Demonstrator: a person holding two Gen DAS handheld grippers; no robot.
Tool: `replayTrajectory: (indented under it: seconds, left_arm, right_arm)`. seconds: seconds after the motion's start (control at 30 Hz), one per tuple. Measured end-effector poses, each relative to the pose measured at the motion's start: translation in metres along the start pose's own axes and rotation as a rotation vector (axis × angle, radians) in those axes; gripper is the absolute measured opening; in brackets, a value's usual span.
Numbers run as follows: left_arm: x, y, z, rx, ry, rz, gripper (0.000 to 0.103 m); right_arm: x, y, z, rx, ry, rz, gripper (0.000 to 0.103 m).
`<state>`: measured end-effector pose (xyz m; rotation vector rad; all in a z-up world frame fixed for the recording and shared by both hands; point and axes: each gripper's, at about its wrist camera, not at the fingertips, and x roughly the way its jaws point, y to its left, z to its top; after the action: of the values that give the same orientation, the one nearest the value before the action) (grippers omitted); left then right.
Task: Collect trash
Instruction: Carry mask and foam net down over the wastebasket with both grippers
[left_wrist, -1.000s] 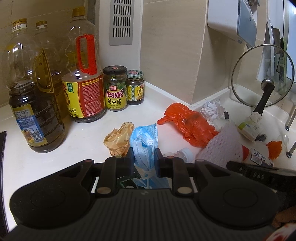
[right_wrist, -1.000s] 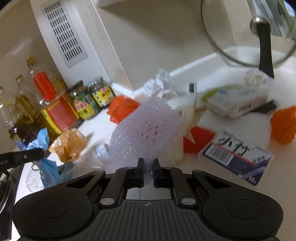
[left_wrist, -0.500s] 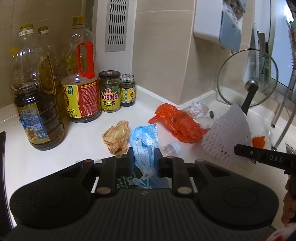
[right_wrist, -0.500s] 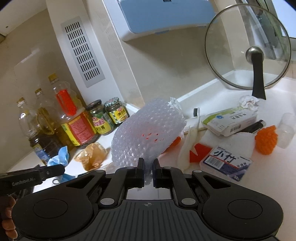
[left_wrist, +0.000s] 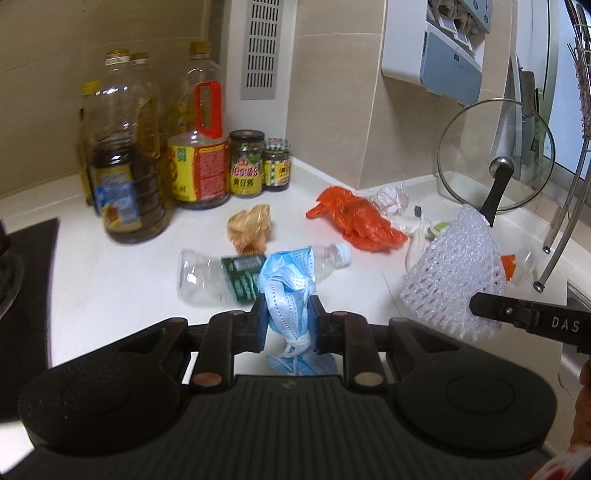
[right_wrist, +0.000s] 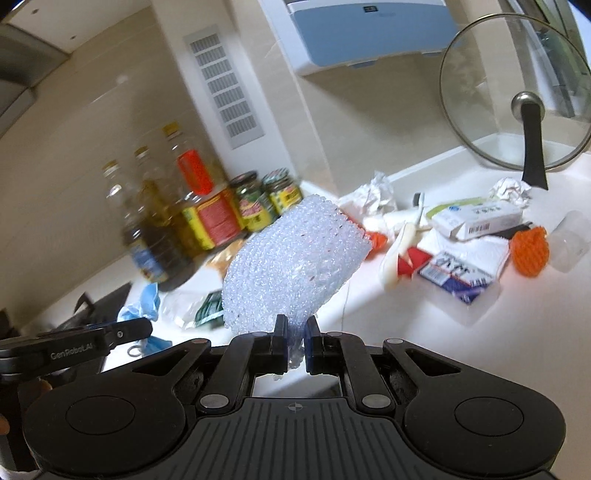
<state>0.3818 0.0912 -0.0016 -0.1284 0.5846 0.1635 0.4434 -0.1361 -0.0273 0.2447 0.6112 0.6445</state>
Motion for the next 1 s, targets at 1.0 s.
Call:
replayTrajectory:
  seconds: [1.0]
  left_arm:
    - [-0.056,-0.035,-0.162,-0.141,0.231,0.131,0.020]
  right_arm:
    - [-0.029,-0.008,-0.153,-0.105,0.405,0.115,0.009]
